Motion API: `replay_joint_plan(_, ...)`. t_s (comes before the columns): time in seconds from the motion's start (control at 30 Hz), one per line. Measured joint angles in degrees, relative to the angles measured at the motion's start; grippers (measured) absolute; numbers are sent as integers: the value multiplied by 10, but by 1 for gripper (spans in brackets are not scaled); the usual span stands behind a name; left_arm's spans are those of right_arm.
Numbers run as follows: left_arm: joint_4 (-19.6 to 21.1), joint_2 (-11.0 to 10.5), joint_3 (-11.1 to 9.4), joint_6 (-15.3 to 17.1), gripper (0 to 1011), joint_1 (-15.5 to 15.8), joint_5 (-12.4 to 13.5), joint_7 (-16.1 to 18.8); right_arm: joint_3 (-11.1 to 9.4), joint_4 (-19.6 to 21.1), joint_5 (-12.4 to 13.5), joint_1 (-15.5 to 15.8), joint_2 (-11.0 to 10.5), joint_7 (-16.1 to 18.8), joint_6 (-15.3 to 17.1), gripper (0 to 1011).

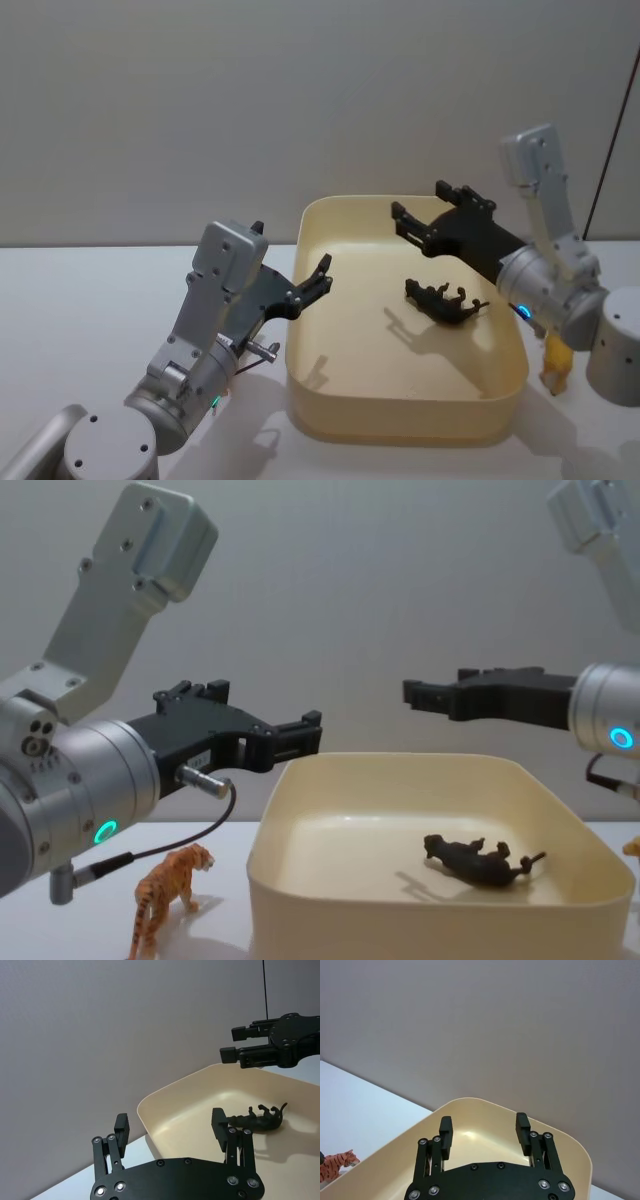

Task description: Pick up the toy alternately with two hands and place it into the central storage box.

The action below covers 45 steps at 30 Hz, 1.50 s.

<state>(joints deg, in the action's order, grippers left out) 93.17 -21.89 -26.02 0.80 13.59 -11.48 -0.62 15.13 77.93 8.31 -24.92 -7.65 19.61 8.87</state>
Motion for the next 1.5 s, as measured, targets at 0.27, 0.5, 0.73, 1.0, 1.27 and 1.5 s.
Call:
replay_joint_plan(0.27, 0, 0, 0, 0, 1001, 0, 0, 0, -4, 12, 2, 7, -7, 0, 3, 936)
replay_joint_plan(0.5, 0, 0, 0, 0, 1001, 0, 0, 0, -26, 64, 15, 50, -42, -18, -1, 1001)
replay_joint_plan(0.73, 0, 0, 0, 0, 1001, 0, 0, 0, -56, 131, 43, 116, -90, -38, -8, 1001)
replay_joint_plan(1.0, 0, 0, 0, 0, 1001, 0, 0, 0, -86, 196, 78, 183, -131, -60, -6, 1001)
replay_joint_plan(1.27, 0, 0, 0, 0, 1001, 0, 0, 0, -112, 244, 110, 252, -164, -81, 3, 1001)
replay_joint_plan(1.5, 0, 0, 0, 0, 1001, 0, 0, 0, -126, 261, 124, 293, -181, -94, 11, 1001)
